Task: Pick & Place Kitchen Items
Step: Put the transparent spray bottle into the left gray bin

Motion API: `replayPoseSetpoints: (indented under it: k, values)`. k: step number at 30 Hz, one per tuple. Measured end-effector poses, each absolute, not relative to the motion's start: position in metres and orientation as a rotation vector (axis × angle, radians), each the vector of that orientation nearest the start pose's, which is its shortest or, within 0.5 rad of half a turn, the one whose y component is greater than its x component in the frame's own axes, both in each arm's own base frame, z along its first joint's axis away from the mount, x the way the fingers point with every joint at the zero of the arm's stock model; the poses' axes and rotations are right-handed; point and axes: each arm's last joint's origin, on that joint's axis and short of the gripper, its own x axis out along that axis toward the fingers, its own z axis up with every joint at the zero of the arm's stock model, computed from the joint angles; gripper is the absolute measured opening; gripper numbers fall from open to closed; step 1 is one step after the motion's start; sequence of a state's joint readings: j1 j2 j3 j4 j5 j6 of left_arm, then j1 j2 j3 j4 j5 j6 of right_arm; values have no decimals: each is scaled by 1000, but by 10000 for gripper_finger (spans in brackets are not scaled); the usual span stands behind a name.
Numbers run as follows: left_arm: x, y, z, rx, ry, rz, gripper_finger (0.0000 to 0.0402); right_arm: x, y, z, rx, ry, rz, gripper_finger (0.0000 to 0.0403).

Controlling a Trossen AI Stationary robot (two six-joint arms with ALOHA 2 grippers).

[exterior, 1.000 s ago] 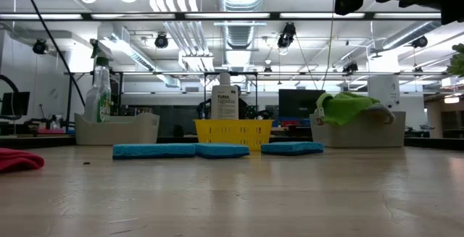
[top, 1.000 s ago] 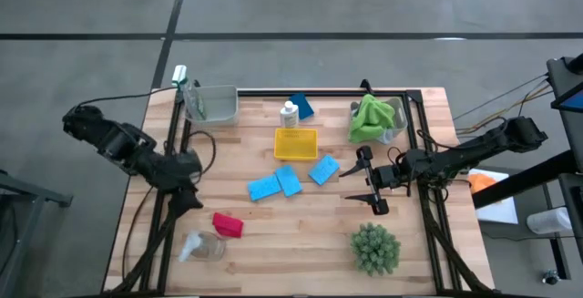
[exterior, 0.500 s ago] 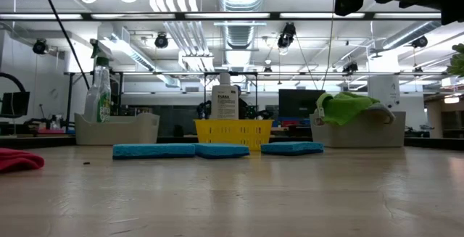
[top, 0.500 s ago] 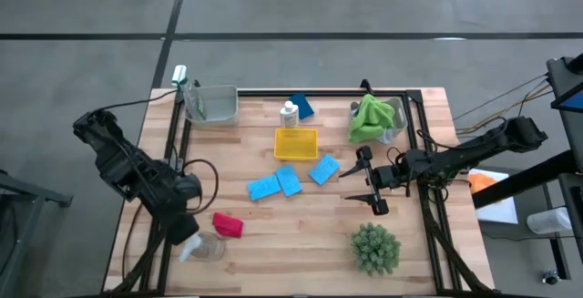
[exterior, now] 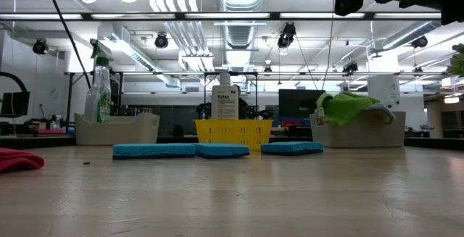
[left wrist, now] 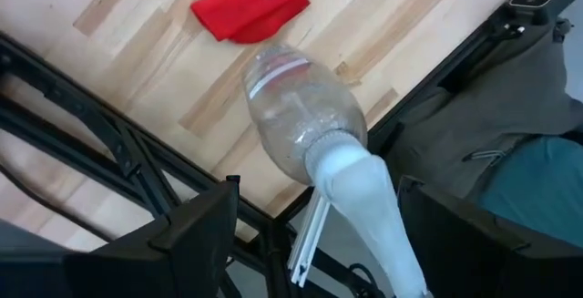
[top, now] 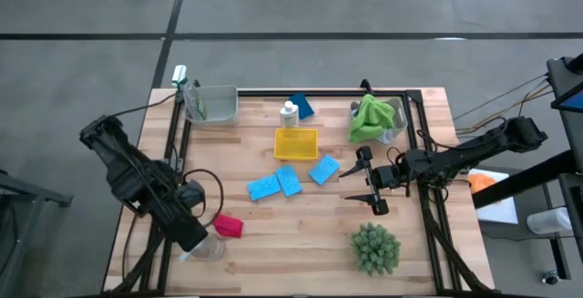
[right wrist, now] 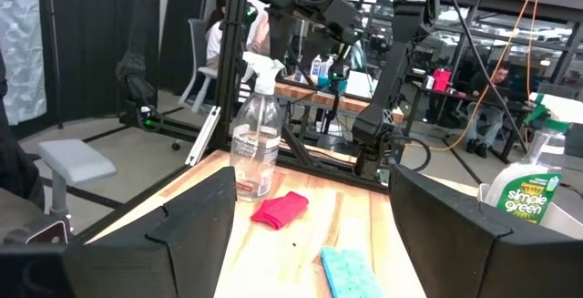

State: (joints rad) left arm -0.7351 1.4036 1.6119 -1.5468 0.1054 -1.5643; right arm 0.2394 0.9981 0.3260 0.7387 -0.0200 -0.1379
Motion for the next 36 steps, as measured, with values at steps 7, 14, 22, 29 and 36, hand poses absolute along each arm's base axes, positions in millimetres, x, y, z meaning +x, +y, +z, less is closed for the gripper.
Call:
replayPoseSetpoints:
  k: [7,14,22,29,36]
  values:
    - [160,-159,379,-865,1472,453,302,197,49,226,-130,-84,254,283]
    - [163,-165,376,-872,1473,456,302,197,49,226,-130,-84,254,283]
    - [173,-178,366,-853,1485,468,302,197,49,226,-130,-84,255,283]
    - [180,-187,355,-830,1530,496,296,197,49,226,-130,-84,255,283]
    - [181,-191,353,-806,1577,457,192,197,49,226,-130,-84,255,283]
